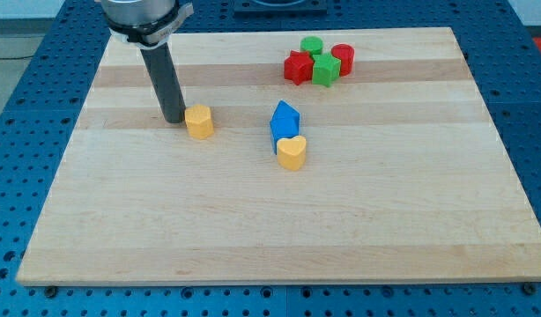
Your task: Move the hexagon to the left of the cube
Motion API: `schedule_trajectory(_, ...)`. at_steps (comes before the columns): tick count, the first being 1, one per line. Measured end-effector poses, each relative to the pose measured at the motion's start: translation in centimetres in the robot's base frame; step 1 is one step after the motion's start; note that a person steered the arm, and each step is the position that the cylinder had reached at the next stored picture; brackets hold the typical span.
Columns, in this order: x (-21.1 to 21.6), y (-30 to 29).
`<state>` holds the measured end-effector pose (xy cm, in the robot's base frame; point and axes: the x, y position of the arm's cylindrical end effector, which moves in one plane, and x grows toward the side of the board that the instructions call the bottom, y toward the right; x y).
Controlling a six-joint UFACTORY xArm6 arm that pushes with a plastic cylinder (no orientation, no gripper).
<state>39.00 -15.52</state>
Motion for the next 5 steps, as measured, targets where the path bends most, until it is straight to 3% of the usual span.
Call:
schedule_trajectory(3,0.8,8.5)
schedule_trajectory(5,0.8,11.0)
